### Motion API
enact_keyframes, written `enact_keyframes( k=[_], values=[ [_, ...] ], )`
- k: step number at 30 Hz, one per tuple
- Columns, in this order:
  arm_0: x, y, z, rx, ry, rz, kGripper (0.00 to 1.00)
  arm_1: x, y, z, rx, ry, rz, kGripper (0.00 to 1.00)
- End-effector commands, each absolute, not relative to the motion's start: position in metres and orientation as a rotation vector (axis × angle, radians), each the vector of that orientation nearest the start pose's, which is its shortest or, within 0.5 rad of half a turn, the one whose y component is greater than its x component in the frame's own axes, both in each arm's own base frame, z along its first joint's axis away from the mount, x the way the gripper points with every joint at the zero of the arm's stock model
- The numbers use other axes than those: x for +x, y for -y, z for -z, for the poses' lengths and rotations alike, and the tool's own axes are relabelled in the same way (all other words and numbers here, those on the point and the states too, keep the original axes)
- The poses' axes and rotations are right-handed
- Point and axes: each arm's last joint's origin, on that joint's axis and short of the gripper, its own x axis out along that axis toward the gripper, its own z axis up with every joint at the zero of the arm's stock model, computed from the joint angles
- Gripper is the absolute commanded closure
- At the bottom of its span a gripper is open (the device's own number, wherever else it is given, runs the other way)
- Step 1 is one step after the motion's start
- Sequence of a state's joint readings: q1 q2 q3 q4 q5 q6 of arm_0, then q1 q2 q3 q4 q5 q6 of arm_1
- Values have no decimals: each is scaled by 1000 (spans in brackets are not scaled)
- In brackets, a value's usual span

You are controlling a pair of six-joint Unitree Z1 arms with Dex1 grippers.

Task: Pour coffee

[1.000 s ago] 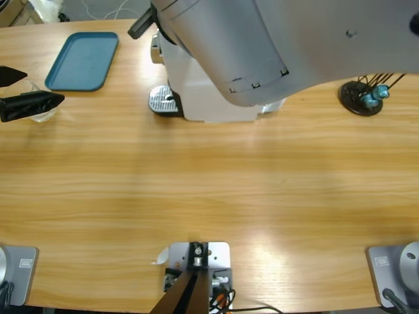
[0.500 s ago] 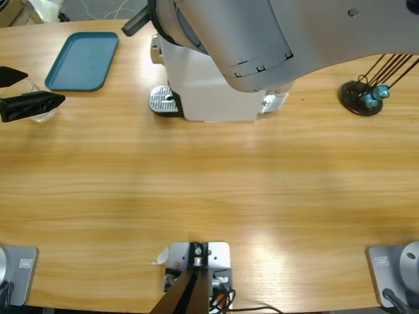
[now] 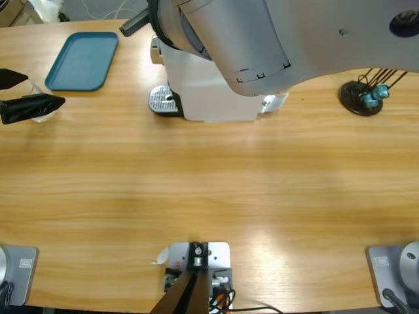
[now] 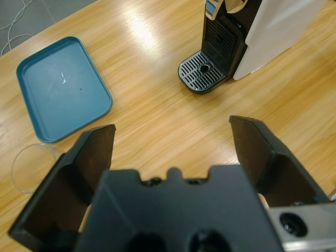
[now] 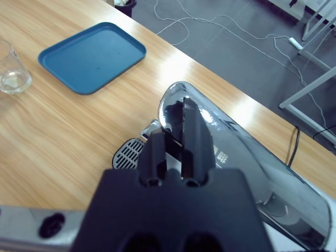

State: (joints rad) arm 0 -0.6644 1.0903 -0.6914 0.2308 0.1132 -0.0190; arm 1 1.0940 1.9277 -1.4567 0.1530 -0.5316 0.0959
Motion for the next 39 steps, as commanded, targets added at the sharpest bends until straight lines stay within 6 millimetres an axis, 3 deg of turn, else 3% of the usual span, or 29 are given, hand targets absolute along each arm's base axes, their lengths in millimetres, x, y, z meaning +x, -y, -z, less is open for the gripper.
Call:
enact_keyframes(
  k=[1, 20, 28, 29, 33, 37, 38, 39],
  values=[
    [123, 93, -296, 259, -659, 541, 55, 239, -377, -196, -547, -693, -482, 1000],
    [121, 92, -296, 265, -665, 543, 55, 237, -376, -163, -499, -740, -483, 1000],
    [122, 94, -295, 272, -673, 550, 55, 237, -375, -167, -473, -729, -474, 1000],
    [122, 94, -295, 272, -673, 550, 55, 237, -374, -173, -466, -713, -467, 1000],
    [123, 95, -295, 273, -677, 549, 55, 229, -360, -242, -392, -608, -490, 1000],
    [123, 95, -295, 273, -676, 548, 55, 206, -334, -321, -256, -518, -690, 1000],
    [123, 95, -295, 273, -674, 548, 55, 198, -327, -336, -234, -510, -752, 960],
    [123, 95, -295, 273, -674, 548, 55, 190, -318, -350, -218, -511, -823, 708]
  ],
)
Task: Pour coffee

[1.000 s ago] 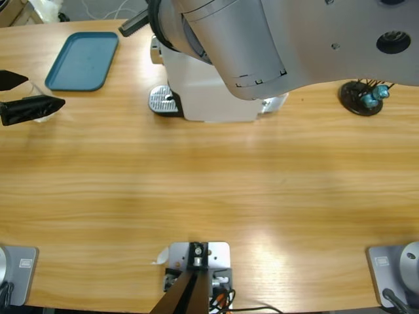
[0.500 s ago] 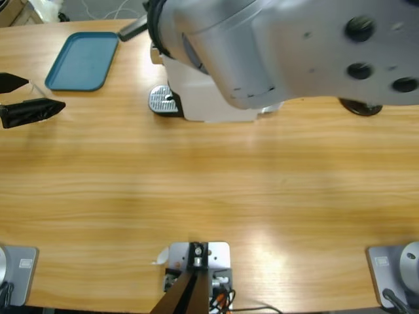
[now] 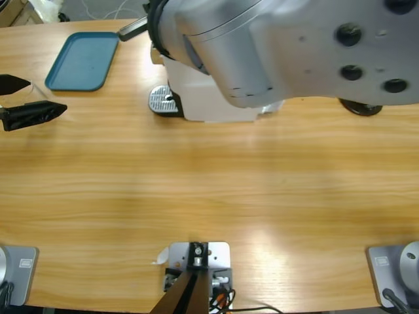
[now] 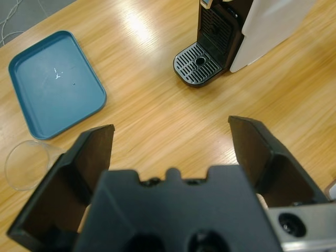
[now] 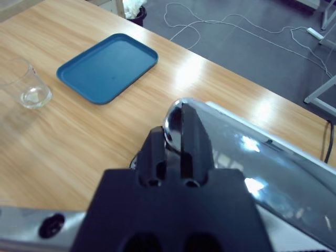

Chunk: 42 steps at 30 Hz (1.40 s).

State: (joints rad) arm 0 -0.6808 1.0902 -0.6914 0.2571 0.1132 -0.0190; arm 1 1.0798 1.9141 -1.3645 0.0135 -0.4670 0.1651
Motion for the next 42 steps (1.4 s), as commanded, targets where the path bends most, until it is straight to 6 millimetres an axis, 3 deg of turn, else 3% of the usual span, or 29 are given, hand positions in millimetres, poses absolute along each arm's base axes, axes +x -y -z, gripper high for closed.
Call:
enact_keyframes(
  k=[1, 3, 5, 7, 10, 11, 12, 13, 15, 16, 23, 30, 38, 42],
  values=[
    [123, 95, -295, 273, -674, 548, 55, 184, -312, -359, -219, -516, -858, 608],
    [124, 95, -296, 272, -672, 548, 55, 175, -301, -371, -226, -528, -906, 428],
    [123, 95, -296, 271, -670, 548, 55, 170, -291, -379, -229, -550, -919, 171],
    [123, 95, -296, 271, -670, 548, 55, 168, -280, -384, -229, -570, -899, 66],
    [123, 95, -296, 270, -669, 549, 55, 164, -264, -389, -254, -571, -828, 46],
    [123, 95, -296, 271, -670, 548, 55, 164, -258, -391, -268, -559, -780, 71],
    [123, 95, -296, 271, -670, 548, 55, 162, -251, -393, -287, -546, -743, 248],
    [123, 95, -296, 270, -670, 547, 55, 161, -244, -395, -317, -537, -716, 514],
    [123, 95, -296, 268, -670, 546, 55, 158, -232, -399, -359, -518, -662, 910],
    [123, 94, -297, 267, -668, 546, 55, 156, -226, -401, -373, -508, -629, 1000],
    [120, 91, -299, 259, -649, 535, 45, 148, -181, -394, -482, -480, -316, 1000],
    [117, 87, -302, 249, -633, 523, 38, 141, -146, -385, -450, -538, -320, 1000],
    [118, 77, -313, 185, -595, 486, 41, 122, -111, -344, -444, -627, -297, 1000],
    [118, 77, -315, 184, -593, 485, 32, 116, -101, -336, -437, -656, -317, 997]
  ],
)
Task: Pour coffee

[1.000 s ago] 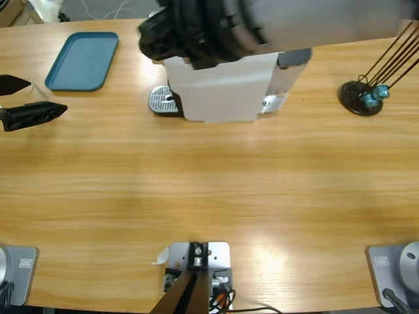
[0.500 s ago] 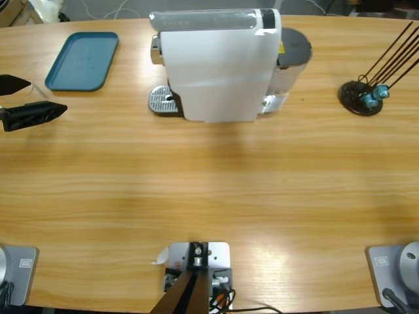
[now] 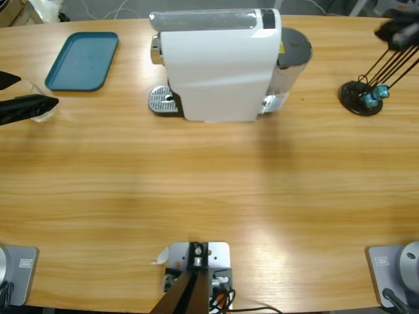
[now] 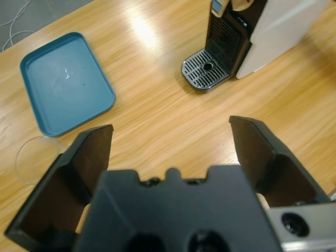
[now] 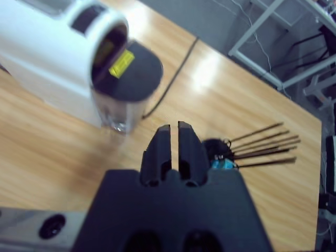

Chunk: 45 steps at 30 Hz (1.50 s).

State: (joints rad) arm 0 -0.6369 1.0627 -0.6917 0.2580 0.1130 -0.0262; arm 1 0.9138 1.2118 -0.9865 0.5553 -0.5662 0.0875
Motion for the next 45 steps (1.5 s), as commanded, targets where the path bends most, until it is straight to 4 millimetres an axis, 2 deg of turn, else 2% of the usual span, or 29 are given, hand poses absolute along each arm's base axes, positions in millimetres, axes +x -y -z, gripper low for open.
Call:
enact_keyframes(
  k=[1, 2, 3, 7, 9, 11, 14, 19, 22, 27, 34, 45],
  values=[
    [120, 78, -315, 184, -595, 487, 31, 115, -99, -335, -432, -661, -316, 806],
    [121, 80, -316, 186, -596, 491, 18, 116, -97, -334, -429, -665, -309, 599],
    [123, 81, -318, 188, -595, 500, 5, 116, -96, -332, -428, -672, -301, 508],
    [129, 84, -327, 185, -575, 508, 4, 117, -91, -326, -415, -696, -294, 220],
    [133, 83, -331, 168, -573, 517, 4, 118, -91, -326, -401, -704, -294, 127],
    [134, 78, -332, 144, -578, 511, 4, 119, -90, -325, -396, -712, -298, 124],
    [138, 56, -327, 94, -620, 359, 9, 118, -89, -324, -393, -715, -303, 124],
    [159, 34, -326, 38, -689, 177, 4, 119, -88, -324, -371, -732, -314, 2],
    [168, 31, -316, 2, -741, 127, 4, 121, -89, -323, -369, -736, -313, 0],
    [176, 20, -283, -65, -809, -7, 4, 123, -91, -321, -360, -750, -330, 0],
    [191, 7, -272, -91, -841, -108, 4, 124, -93, -320, -351, -741, -333, 0],
    [225, 8, -246, -90, -903, -116, 4, 122, -91, -323, -335, -716, -339, 0]
  ],
)
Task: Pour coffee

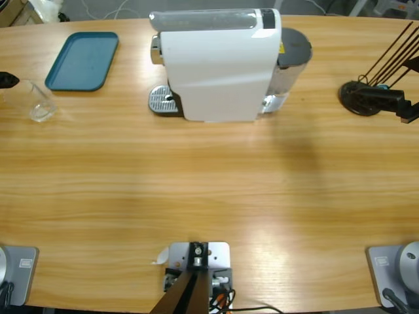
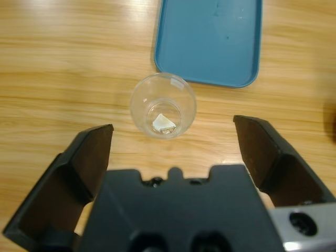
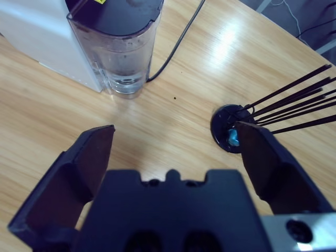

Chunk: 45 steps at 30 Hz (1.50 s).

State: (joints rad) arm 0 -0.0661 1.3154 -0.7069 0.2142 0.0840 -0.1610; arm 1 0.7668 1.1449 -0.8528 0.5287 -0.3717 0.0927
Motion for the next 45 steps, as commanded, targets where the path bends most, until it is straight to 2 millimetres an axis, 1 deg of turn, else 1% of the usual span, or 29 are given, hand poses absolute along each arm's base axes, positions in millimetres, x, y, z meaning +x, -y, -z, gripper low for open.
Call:
enact_keyframes(
  k=[1, 6, 17, 28, 29, 30, 31, 33, 34, 36, 37, 41, 45],
  values=[
    [228, 8, -244, -90, -901, -117, 4, 122, -91, -324, -334, -713, -340, 0],
    [242, 5, -233, -82, -924, -143, 4, 121, -90, -325, -328, -703, -343, 0],
    [257, 4, -212, -89, -981, -163, 4, 119, -88, -326, -325, -689, -348, 0],
    [268, -1, -200, -100, -986, -183, 11, 118, -87, -326, -324, -685, -346, 0],
    [269, -1, -200, -100, -987, -183, 43, 118, -87, -326, -324, -685, -346, 0],
    [269, -1, -199, -100, -988, -183, 110, 118, -87, -326, -325, -686, -346, 0],
    [269, -1, -199, -100, -989, -183, 205, 118, -87, -326, -325, -686, -346, 0],
    [270, -1, -198, -98, -991, -181, 553, 119, -87, -326, -326, -688, -346, 0],
    [270, -1, -198, -99, -991, -181, 663, 119, -87, -326, -326, -688, -346, 0],
    [270, 0, -197, -98, -994, -180, 836, 119, -87, -326, -327, -689, -346, 0],
    [270, 0, -197, -97, -996, -179, 861, 119, -87, -326, -326, -688, -343, 0],
    [270, 6, -197, -86, -995, -153, 865, 119, -87, -326, -324, -688, -343, 0],
    [269, 24, -201, -63, -987, -53, 865, 120, -87, -326, -322, -686, -340, 0]
  ],
)
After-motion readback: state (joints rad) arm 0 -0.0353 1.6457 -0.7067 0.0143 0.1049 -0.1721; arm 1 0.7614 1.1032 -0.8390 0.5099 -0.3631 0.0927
